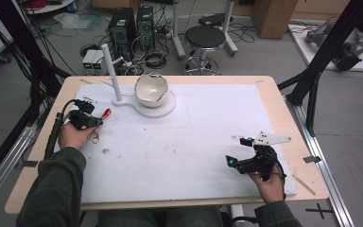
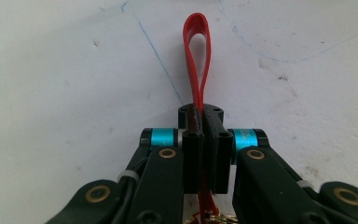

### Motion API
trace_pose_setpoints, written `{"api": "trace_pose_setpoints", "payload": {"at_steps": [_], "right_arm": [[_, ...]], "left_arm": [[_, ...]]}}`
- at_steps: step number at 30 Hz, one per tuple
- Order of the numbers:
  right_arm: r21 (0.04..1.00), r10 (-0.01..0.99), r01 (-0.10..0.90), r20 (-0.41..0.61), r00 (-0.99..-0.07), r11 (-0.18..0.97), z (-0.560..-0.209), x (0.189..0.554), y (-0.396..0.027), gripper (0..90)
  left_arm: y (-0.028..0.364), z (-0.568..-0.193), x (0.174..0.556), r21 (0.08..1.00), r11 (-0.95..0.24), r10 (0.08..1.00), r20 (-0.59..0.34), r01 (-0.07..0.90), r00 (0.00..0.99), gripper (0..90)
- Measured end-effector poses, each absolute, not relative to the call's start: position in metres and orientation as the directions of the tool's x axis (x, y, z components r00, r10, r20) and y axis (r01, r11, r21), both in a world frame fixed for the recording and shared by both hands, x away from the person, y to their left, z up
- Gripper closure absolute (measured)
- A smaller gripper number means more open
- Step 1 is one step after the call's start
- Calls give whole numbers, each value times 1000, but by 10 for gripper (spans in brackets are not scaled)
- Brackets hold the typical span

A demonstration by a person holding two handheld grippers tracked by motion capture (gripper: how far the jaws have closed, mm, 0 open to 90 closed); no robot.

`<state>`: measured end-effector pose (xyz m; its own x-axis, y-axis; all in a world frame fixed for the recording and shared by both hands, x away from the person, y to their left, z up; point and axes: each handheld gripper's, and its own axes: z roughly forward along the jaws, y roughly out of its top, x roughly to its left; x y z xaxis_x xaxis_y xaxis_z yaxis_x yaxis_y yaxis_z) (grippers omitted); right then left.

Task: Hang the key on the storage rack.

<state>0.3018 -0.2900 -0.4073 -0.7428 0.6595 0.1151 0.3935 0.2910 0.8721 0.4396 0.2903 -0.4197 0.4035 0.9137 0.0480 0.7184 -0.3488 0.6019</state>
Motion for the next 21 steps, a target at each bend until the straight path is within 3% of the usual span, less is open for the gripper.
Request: {"api": "trace_pose_setpoints", "payload": {"at_steps": [21], "right_arm": [[872, 666, 399, 119, -736, 285, -406, 300, -290, 45]], "left_arm": [[291, -403, 411, 695, -303, 909, 4, 652, 418, 864]]}}
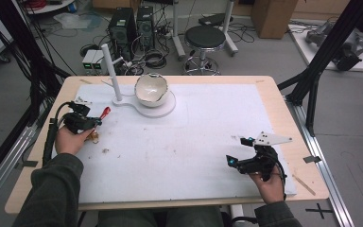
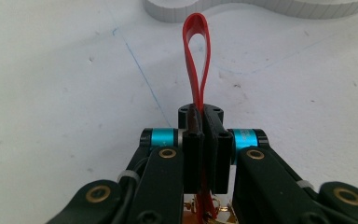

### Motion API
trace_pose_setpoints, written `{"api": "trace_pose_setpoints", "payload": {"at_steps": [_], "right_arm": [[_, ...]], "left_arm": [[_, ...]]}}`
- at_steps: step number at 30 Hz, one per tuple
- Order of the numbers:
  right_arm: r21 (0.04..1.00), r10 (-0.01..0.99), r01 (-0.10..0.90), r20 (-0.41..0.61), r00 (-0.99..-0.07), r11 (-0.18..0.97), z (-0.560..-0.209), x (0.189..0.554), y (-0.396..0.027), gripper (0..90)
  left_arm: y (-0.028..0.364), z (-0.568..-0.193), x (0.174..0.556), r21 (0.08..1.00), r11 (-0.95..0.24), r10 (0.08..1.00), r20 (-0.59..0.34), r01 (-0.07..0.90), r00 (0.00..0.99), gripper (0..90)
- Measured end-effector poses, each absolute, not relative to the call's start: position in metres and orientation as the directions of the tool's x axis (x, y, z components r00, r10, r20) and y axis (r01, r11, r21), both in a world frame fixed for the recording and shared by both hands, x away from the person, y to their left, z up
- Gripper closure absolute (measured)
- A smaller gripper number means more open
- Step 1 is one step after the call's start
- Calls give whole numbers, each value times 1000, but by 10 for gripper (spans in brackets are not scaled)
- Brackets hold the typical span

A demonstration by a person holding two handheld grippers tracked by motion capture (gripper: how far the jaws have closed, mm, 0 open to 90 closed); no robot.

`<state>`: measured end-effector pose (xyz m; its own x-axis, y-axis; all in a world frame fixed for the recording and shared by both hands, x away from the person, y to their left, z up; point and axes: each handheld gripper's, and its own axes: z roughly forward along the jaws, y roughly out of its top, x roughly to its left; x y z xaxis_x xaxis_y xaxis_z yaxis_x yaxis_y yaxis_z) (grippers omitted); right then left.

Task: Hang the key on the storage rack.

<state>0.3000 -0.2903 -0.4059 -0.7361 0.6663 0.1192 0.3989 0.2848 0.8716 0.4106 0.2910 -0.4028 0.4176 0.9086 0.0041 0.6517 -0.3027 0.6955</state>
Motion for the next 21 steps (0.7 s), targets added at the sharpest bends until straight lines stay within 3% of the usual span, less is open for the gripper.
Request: {"api": "trace_pose_setpoints", "payload": {"at_steps": [21], "right_arm": [[875, 670, 392, 110, -734, 286, -405, 300, -291, 45]], "left_arm": [[288, -397, 382, 770, -256, 901, -30, 584, 433, 864]]}}
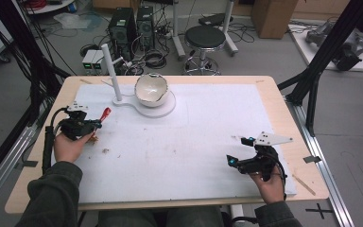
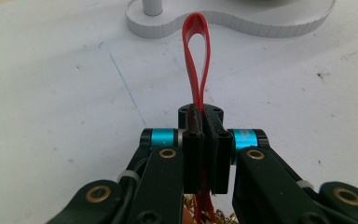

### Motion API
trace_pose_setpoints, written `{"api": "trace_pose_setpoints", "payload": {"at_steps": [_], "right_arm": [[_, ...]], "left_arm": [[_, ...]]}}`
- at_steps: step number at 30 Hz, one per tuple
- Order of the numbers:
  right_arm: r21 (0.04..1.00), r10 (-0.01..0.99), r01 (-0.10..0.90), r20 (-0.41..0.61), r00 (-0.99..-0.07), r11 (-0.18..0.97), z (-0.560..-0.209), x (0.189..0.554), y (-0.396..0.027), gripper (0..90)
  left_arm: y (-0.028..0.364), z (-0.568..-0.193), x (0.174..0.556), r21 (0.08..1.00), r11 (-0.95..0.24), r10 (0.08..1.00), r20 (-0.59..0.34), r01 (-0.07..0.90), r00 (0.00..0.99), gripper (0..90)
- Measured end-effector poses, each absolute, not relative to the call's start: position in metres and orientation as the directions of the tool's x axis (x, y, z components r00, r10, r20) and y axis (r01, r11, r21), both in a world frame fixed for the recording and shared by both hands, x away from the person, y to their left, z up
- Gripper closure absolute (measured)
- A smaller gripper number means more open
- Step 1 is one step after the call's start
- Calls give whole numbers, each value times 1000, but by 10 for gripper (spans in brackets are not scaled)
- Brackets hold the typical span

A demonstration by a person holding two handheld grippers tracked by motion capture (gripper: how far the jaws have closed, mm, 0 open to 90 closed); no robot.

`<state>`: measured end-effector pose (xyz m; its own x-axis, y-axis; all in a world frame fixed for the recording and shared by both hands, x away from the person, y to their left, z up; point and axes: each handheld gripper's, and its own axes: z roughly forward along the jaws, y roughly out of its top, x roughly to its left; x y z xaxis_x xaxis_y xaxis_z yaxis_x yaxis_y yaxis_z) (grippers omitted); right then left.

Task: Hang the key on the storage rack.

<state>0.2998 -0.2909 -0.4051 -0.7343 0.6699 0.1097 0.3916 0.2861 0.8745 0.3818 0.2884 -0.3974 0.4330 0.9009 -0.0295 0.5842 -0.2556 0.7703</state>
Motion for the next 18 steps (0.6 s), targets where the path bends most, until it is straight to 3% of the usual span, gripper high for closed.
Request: {"api": "trace_pose_setpoints", "payload": {"at_steps": [18], "right_arm": [[873, 665, 390, 108, -739, 292, -407, 301, -290, 45]], "left_arm": [[285, -379, 362, 830, -232, 894, -24, 508, 447, 865]]}}
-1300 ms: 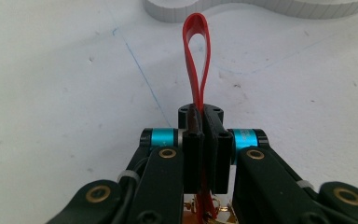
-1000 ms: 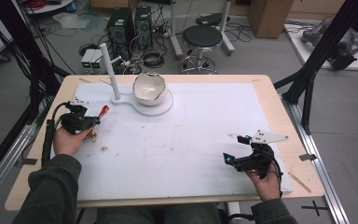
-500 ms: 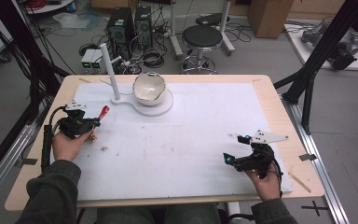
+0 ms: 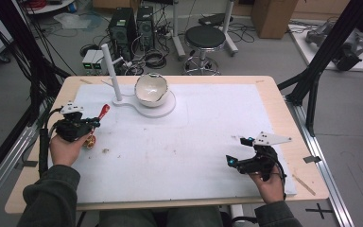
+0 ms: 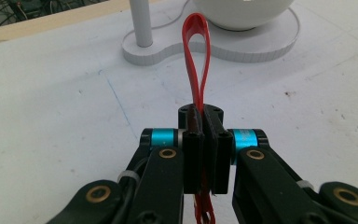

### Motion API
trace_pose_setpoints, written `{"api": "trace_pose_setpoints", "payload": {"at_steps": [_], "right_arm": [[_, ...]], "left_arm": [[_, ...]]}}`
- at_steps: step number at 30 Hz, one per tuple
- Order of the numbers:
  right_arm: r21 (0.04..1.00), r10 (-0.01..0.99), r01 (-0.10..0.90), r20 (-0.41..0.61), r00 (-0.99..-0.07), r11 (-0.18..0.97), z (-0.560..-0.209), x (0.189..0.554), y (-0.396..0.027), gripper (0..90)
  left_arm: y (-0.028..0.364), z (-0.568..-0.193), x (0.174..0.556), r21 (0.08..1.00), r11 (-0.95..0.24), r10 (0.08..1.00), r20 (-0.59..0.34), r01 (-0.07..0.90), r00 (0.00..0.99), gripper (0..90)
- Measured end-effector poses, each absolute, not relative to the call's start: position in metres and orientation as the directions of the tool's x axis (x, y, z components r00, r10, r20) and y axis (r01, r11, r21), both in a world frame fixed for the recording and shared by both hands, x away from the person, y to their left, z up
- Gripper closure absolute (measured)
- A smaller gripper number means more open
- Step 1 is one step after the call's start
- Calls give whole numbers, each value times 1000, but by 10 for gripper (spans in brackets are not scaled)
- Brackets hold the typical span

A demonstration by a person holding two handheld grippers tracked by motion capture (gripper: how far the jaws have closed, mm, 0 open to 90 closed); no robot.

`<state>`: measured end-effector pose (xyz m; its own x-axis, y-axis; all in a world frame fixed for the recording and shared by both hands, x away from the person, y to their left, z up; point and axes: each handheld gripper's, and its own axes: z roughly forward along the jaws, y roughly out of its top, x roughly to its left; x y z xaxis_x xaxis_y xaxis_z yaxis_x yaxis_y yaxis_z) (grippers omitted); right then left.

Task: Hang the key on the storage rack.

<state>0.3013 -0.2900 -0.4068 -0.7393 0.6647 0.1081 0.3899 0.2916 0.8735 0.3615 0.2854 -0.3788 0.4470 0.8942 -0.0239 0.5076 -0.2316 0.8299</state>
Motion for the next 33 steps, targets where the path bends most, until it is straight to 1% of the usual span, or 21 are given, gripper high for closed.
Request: {"api": "trace_pose_setpoints", "payload": {"at_steps": [4, 16, 33], "right_arm": [[875, 665, 386, 104, -739, 292, -406, 301, -290, 45], [875, 666, 388, 107, -738, 289, -404, 300, -289, 45], [874, 661, 385, 102, -743, 298, -405, 302, -287, 45]], "left_arm": [[285, -376, 358, 839, -238, 891, -11, 490, 453, 865], [284, -370, 353, 867, -202, 894, -27, 456, 446, 865], [284, -358, 355, 890, -179, 903, -21, 419, 430, 865]]}}
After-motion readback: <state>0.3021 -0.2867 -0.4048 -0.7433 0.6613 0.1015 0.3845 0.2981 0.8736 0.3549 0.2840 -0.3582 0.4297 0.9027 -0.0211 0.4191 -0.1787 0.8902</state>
